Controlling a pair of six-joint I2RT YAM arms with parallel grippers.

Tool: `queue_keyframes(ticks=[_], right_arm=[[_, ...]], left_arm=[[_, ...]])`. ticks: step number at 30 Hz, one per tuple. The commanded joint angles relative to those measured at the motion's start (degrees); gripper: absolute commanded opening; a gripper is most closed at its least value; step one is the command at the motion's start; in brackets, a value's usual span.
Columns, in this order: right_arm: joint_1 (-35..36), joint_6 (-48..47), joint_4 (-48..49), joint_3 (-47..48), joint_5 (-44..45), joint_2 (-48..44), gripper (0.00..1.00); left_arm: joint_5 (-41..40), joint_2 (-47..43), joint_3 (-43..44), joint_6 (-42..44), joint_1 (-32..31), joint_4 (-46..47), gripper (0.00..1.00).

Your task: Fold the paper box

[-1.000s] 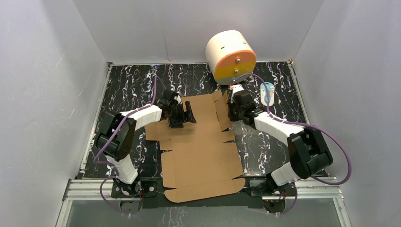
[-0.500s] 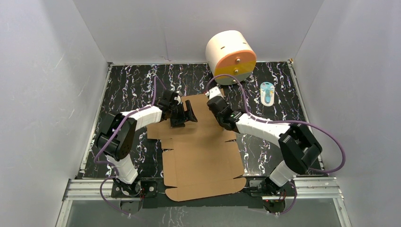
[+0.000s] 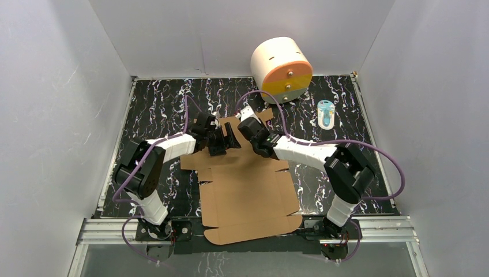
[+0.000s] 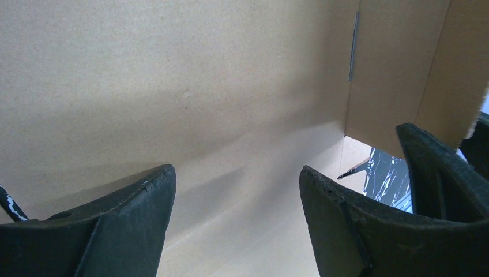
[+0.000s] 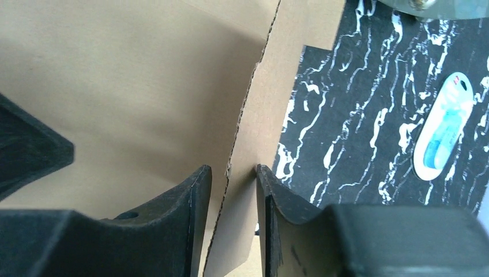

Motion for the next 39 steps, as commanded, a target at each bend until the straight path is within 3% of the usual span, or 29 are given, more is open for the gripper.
queue_keyframes(ticks=[1,10,19,32,39], right_arm=[[1.90,2.36,2.60,3.40,-2.42,0.86,0.44],[1.94,4.35,3.89,2.34,-6.77,-0.78,0.46],[0.28,5.94,3.12,-2.75,-8.42,-12.64,0.54],[-12.02,17.39,3.81,-24.10,-25.65,-34.69,0.63],[-20.46,21.20,9.56,-33.81,-38.40,-37.34,0.64]], left_arm=[[-2.63,-2.61,-2.38,-0.16,-0.29,0.71,0.76],[-3.47,-3.73,-3.64,-0.88,-0.29,2.29,0.76],[-3.47,-9.16,-2.02,0.19,-0.29,-0.94,0.77],[-5.15,-17.14,-4.18,0.09,-4.96,-6.69,0.77],[-5.26,-14.83,-4.62,-0.10,-7.15,-6.63,0.77]])
